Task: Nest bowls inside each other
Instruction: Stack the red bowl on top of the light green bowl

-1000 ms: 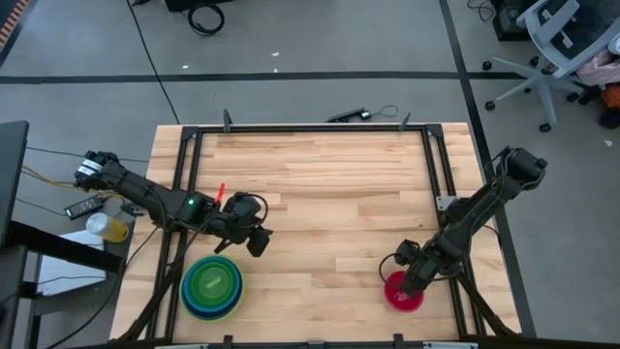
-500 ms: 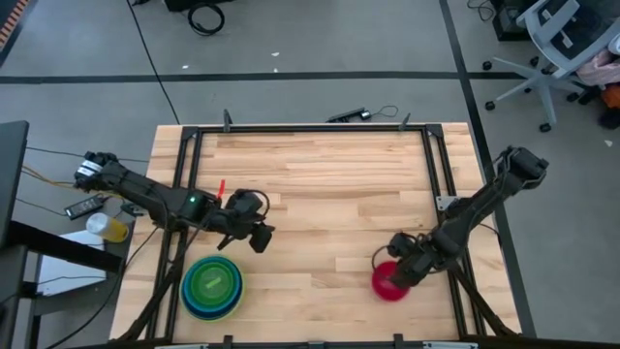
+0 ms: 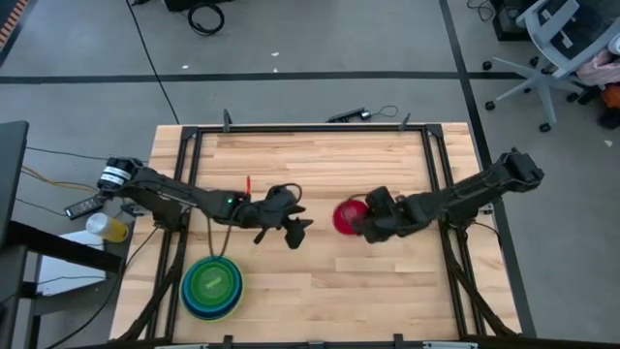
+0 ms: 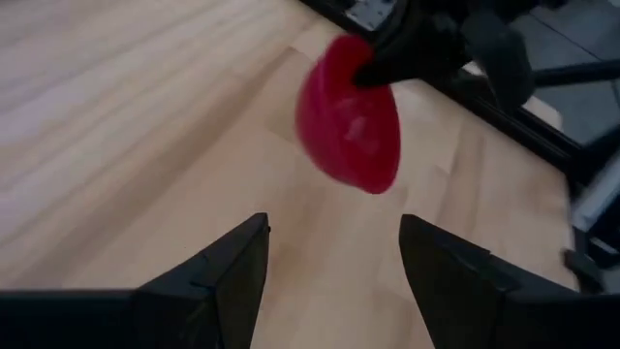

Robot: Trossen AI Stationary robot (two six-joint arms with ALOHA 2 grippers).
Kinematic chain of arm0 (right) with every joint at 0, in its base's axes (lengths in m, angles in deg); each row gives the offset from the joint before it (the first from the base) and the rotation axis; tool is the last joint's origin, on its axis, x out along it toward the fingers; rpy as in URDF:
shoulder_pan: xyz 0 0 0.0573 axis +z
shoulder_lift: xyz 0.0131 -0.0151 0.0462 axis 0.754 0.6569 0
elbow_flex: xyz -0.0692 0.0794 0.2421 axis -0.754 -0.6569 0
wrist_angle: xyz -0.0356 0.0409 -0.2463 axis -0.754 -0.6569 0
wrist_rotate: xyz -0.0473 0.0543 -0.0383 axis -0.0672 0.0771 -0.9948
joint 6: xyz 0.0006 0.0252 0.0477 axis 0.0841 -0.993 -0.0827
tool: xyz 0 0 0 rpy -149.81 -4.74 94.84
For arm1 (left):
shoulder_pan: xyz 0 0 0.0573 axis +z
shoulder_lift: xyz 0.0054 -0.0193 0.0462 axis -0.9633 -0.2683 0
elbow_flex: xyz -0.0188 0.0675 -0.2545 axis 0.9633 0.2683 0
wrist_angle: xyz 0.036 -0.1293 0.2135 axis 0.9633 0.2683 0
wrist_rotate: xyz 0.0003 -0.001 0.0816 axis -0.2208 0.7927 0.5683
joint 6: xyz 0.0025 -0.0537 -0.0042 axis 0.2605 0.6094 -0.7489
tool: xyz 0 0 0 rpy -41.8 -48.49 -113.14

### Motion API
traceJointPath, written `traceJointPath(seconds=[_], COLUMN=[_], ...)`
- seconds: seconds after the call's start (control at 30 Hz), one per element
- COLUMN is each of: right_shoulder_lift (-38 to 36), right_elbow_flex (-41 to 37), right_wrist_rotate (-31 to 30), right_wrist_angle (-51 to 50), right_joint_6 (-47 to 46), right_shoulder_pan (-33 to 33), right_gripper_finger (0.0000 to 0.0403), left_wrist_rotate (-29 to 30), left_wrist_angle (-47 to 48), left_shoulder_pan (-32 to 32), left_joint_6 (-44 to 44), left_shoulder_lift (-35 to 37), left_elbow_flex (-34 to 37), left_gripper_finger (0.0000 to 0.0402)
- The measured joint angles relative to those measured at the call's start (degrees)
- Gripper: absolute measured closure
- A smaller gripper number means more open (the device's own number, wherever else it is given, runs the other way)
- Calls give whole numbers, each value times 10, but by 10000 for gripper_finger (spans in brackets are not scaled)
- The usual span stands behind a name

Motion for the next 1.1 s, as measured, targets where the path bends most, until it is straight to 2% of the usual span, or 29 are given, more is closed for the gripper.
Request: traceJointPath(seconds=[0.1, 0.27, 0.5, 0.63, 0.93, 1.1], right_shoulder_lift=[33, 98, 155, 151, 137, 137], right_elbow_flex=[38, 116, 204, 226, 233, 232], right_wrist_rotate=[-38, -77, -104, -131, -131, -130], right_wrist_angle=[1, -7, -18, -17, 2, 12], right_joint_6=[36, 93, 96, 123, 179, 191], right_shoulder_pan=[-31, -64, -95, -100, -114, -114], right_gripper_finger=[381, 381, 372, 376, 376, 376], left_wrist_rotate=[5, 47, 57, 79, 141, 152], left_wrist_angle=[3, 25, 30, 58, 68, 69], left_shoulder_pan=[20, 48, 67, 70, 74, 85], left_joint_6=[-13, -34, -78, -63, -46, -29], left_shoulder_lift=[-12, -14, -10, -10, -10, -10], left_elbow_flex=[-14, -35, -46, -46, -46, -46], left_gripper_finger=[169, 169, 169, 169, 169, 188])
